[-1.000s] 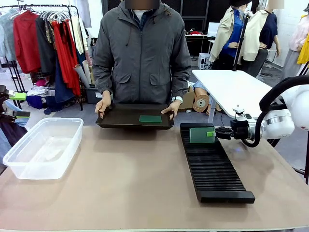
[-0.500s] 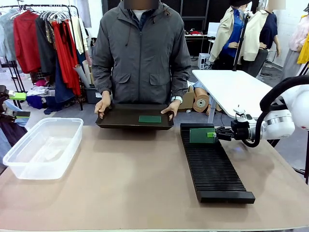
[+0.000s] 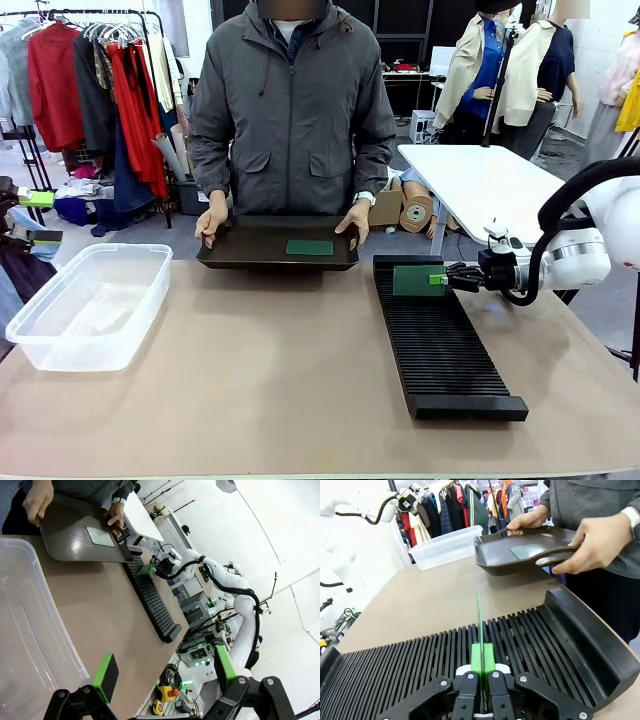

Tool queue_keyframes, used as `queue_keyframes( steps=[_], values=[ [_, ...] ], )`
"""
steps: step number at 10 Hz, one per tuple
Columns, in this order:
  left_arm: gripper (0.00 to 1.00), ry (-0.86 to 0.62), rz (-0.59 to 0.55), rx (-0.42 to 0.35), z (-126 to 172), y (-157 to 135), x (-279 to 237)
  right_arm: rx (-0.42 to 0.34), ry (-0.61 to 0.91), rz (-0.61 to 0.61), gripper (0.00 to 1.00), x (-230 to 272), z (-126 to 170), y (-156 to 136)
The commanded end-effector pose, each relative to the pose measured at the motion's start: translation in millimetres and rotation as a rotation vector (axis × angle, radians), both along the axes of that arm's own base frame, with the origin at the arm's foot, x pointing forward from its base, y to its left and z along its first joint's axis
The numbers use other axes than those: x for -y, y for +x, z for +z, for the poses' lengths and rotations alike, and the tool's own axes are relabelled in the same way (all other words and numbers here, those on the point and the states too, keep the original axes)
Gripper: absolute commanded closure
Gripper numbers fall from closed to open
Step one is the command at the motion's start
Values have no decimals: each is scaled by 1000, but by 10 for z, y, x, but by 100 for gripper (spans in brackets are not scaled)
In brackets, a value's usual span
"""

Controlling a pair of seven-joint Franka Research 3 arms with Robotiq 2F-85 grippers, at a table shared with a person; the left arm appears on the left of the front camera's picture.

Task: Sort PCBs into racks and boxes based on the side picked up.
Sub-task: If the short side of the Blank PCB is picked up, insert it into the PCB Rack ; if the long side is picked up, place it in the Organizing box.

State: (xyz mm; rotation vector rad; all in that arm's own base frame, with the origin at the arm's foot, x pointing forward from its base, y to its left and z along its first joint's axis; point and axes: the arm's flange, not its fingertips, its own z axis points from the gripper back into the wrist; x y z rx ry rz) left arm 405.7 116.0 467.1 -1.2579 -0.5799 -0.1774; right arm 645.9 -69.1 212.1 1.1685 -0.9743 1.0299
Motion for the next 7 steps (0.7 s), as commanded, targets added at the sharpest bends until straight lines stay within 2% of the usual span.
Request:
queue_keyframes(
  steps=[1,3,4,5,7],
  values=[
    [0,-6,-6,1,14,-20,-1,2,-53,-13,100,-19,-186,11],
    [0,-6,-6,1,14,-20,-1,0,-51,-22,100,-10,-157,5],
    [0,-6,-6,1,14,-20,-1,1,-47,-30,95,-4,-135,5],
    [0,-6,-6,1,14,-20,-1,-4,-46,-37,80,-1,-113,9],
    [0,-6,-6,1,14,-20,-1,-5,-21,-56,40,16,-58,21]
  ],
)
